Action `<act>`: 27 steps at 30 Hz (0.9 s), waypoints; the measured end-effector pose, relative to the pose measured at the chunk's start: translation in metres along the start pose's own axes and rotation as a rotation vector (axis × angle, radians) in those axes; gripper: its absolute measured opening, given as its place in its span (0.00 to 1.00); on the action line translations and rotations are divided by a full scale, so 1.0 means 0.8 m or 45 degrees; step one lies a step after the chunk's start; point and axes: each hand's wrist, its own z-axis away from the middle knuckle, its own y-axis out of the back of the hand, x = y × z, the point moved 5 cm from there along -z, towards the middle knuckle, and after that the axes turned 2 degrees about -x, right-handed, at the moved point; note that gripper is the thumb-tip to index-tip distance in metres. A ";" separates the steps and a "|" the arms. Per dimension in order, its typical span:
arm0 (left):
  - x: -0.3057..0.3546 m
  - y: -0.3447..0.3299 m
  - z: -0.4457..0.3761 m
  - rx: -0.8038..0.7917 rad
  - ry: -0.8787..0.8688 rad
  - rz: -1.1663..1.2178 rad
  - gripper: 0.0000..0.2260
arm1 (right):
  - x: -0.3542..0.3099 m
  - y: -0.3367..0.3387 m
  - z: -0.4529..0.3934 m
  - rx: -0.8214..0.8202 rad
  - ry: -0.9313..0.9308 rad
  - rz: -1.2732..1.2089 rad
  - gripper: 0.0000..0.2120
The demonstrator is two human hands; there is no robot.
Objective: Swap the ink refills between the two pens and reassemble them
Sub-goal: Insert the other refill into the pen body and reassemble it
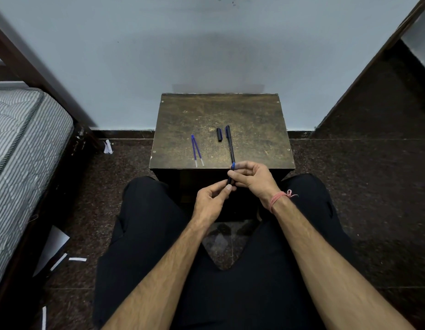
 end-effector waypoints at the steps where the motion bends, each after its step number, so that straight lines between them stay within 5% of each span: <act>1: 0.001 0.000 0.000 -0.001 0.002 0.008 0.15 | 0.000 0.000 0.000 0.004 0.003 0.008 0.10; 10: 0.000 0.001 0.004 -0.025 0.076 0.022 0.16 | 0.003 -0.007 0.000 -0.109 -0.003 -0.112 0.12; 15: -0.002 -0.006 0.009 -0.076 0.095 0.046 0.18 | 0.008 -0.003 0.003 0.066 -0.015 -0.051 0.13; 22: 0.001 -0.005 0.007 -0.074 0.109 0.144 0.13 | 0.014 -0.013 0.005 -0.067 -0.100 -0.266 0.12; 27: 0.006 -0.008 0.009 -0.107 0.093 0.153 0.14 | 0.013 -0.010 0.008 0.032 -0.059 -0.307 0.11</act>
